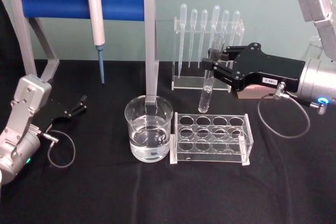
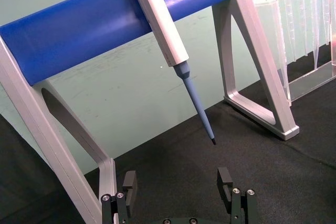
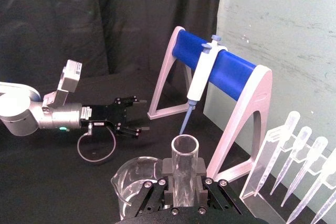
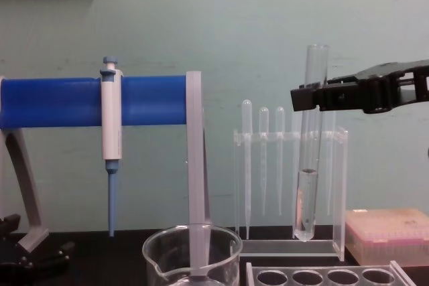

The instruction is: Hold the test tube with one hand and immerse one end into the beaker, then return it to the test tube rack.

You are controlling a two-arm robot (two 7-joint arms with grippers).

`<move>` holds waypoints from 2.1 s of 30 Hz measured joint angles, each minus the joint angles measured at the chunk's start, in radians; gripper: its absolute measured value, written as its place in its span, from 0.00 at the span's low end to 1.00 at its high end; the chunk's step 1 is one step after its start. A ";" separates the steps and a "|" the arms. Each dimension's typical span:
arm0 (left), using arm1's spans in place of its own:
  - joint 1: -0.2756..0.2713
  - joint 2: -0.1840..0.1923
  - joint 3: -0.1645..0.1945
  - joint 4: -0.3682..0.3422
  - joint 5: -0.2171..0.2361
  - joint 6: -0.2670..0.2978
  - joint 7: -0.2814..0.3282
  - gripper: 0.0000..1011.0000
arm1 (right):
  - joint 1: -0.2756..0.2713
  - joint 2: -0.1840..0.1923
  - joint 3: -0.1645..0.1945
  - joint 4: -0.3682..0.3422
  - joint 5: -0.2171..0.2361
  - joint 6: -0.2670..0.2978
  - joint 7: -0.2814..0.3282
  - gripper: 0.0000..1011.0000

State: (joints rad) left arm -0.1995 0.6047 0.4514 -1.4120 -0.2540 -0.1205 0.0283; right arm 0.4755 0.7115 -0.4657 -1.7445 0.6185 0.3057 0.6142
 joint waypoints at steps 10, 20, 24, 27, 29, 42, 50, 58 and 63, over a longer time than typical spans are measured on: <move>0.000 0.000 0.000 0.000 0.000 0.000 0.000 0.99 | 0.000 -0.001 0.002 0.000 -0.001 0.000 0.000 0.24; 0.000 0.000 0.000 0.000 0.000 0.000 0.000 0.99 | 0.000 -0.001 0.003 0.000 -0.001 0.000 0.001 0.24; 0.000 0.000 0.000 0.000 0.000 0.000 0.000 0.99 | 0.000 -0.001 0.003 0.000 -0.002 0.000 0.001 0.24; 0.000 0.000 0.000 0.000 0.000 0.000 0.000 0.99 | 0.000 -0.001 0.003 0.000 -0.002 0.000 0.001 0.24; 0.000 0.000 0.000 0.000 0.000 0.000 0.000 0.99 | 0.000 -0.001 0.003 0.000 -0.002 0.000 0.001 0.24; 0.000 0.000 0.000 0.000 0.000 0.000 0.000 0.99 | 0.000 -0.001 0.003 0.000 -0.002 0.000 0.002 0.24; 0.000 0.000 0.000 0.000 0.000 0.000 0.000 0.99 | 0.000 -0.001 0.003 0.000 -0.002 0.000 0.002 0.24; 0.000 0.000 0.000 0.000 0.000 0.000 0.000 0.99 | 0.000 -0.001 0.003 0.000 -0.002 0.000 0.002 0.24; 0.000 0.000 0.000 0.000 0.000 0.000 0.000 0.99 | 0.000 -0.001 0.003 0.000 -0.002 0.000 0.002 0.24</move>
State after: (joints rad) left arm -0.1995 0.6047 0.4514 -1.4120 -0.2539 -0.1205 0.0283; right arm 0.4755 0.7107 -0.4624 -1.7445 0.6167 0.3057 0.6161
